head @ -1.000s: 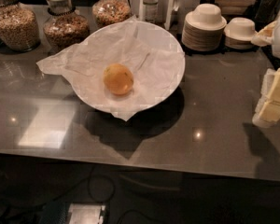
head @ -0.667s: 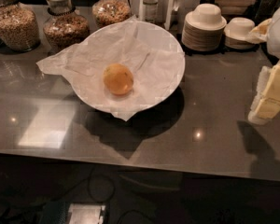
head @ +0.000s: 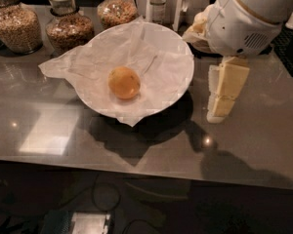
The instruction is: Pick orange from white bowl
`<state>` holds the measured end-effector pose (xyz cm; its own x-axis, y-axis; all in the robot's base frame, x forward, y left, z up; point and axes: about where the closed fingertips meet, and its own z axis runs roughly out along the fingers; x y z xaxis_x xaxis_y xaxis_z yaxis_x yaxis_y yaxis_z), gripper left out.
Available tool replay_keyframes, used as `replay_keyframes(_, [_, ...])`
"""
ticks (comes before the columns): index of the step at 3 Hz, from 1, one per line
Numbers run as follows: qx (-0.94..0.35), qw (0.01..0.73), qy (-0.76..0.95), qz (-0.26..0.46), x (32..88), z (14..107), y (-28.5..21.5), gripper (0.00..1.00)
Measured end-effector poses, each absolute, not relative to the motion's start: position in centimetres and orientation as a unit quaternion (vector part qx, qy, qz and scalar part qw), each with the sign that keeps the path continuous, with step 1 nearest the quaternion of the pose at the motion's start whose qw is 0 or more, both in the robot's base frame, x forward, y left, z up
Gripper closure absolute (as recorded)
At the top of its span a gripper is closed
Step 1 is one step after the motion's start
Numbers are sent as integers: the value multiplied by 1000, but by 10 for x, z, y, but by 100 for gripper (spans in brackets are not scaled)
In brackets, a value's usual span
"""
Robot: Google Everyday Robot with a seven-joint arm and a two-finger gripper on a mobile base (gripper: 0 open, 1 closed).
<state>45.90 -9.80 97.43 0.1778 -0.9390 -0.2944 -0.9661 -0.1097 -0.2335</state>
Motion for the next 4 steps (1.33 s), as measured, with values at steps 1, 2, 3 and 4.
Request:
replay_keyframes(1, [-788, 195, 581, 64, 457, 977, -48, 0])
replay_keyframes(2, [-817, 200, 534, 89, 455, 980, -7, 0])
replay_keyframes(3, [-828, 207, 512, 101, 459, 982, 20, 0])
replay_keyframes(4, [-828, 207, 512, 101, 459, 982, 20, 0])
